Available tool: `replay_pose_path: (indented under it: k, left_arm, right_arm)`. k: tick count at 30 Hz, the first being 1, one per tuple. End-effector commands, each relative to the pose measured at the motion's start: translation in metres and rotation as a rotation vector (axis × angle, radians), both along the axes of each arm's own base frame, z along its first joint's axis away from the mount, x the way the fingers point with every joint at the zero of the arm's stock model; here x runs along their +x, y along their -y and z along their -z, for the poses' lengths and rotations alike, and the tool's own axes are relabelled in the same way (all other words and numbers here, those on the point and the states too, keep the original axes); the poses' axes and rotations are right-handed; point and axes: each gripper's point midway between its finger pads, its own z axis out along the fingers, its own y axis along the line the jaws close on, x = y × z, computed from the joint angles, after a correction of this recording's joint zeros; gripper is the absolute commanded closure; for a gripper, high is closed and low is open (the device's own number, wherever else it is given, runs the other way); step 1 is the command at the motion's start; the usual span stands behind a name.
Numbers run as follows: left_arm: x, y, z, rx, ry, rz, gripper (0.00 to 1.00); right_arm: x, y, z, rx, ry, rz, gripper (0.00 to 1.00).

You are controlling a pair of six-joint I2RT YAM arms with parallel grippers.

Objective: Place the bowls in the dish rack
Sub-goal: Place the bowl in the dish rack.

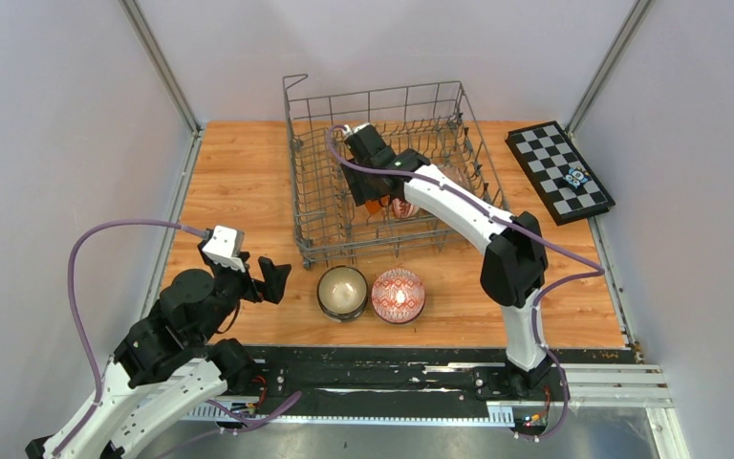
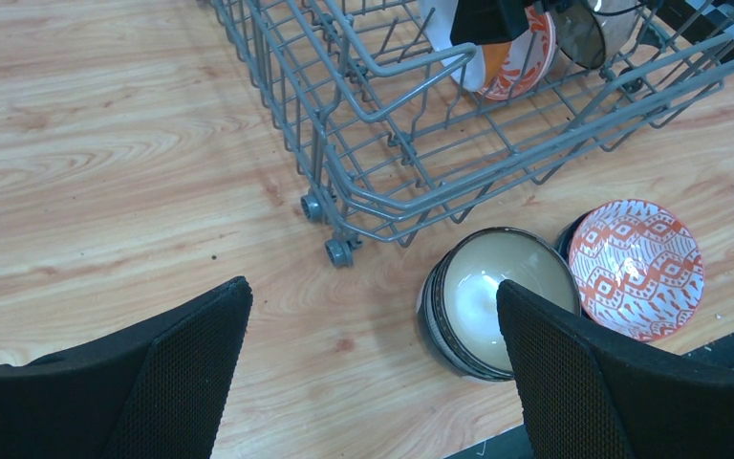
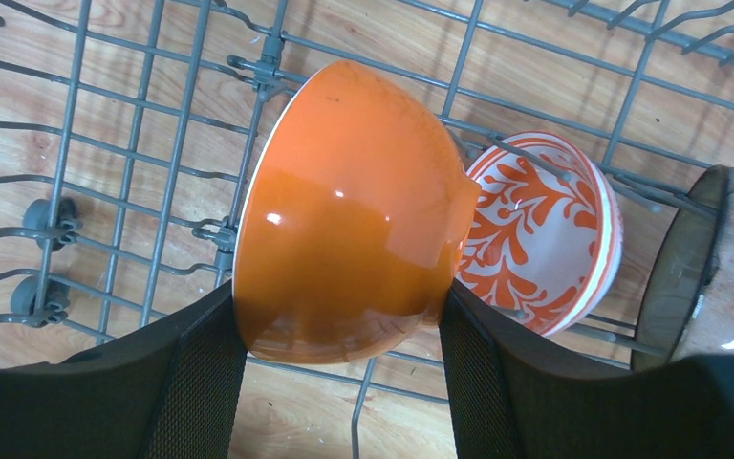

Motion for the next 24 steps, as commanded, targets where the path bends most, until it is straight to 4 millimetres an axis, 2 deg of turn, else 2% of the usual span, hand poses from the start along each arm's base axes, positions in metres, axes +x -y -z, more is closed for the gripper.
replay_pose_path:
  k: [1, 6, 9, 16, 24]
  left_arm:
    - [0.000, -0.003, 0.002, 0.005, 0.004, -0.012, 0.00]
    - [0.000, -0.003, 0.002, 0.005, 0.004, -0.013, 0.00]
    - [0.000, -0.003, 0.003, 0.007, 0.002, -0.013, 0.00]
    - [0.000, -0.003, 0.002, 0.007, 0.004, -0.011, 0.00]
    - [0.001, -0.002, 0.003, 0.009, 0.002, -0.009, 0.00]
  right_arm:
    - [-0.002, 0.001, 0.015, -0.015, -0.063, -0.016, 0.97]
    - [-0.007, 0.000, 0.027, -0.017, -0.100, -0.024, 0.97]
    - [-0.010, -0.002, 0.034, -0.013, -0.122, -0.031, 0.93]
    - [-0.015, -0.002, 0.044, -0.009, -0.156, -0.024, 0.78]
    - [-0.019, 0.000, 0.046, -0.001, -0.169, -0.013, 0.53]
